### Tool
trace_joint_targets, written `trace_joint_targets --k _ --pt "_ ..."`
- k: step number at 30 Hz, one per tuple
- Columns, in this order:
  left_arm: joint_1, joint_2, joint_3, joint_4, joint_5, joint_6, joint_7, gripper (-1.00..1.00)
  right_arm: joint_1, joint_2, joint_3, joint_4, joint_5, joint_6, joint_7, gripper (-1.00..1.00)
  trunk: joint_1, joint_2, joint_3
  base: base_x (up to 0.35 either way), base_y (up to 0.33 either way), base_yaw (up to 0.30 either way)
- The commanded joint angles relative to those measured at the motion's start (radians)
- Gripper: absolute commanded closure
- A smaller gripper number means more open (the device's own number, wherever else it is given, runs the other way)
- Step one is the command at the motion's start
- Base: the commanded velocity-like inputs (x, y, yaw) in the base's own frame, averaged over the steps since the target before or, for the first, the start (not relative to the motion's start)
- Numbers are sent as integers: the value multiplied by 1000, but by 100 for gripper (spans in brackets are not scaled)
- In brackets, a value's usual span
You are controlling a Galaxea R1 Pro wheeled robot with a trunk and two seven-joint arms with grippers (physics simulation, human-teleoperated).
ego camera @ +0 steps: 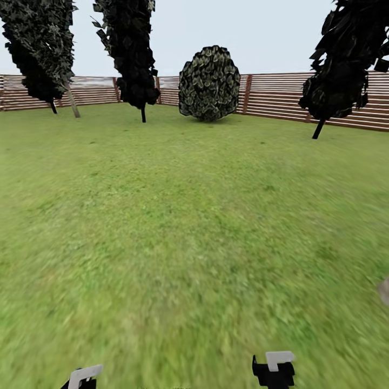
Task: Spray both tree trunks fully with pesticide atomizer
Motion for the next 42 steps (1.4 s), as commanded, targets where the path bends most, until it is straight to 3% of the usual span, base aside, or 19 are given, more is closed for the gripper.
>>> trace_joint_targets --k 1,42 --pt "-1 0 4 2 -11 -4 6 100 0 0 9 1 -10 -3 -2 -100 0 0 -2 0 0 272" --pt "-1 -1 3 2 -12 -4 6 100 1 0 9 1 -10 -4 -2 -100 0 0 -35 0 0 272"
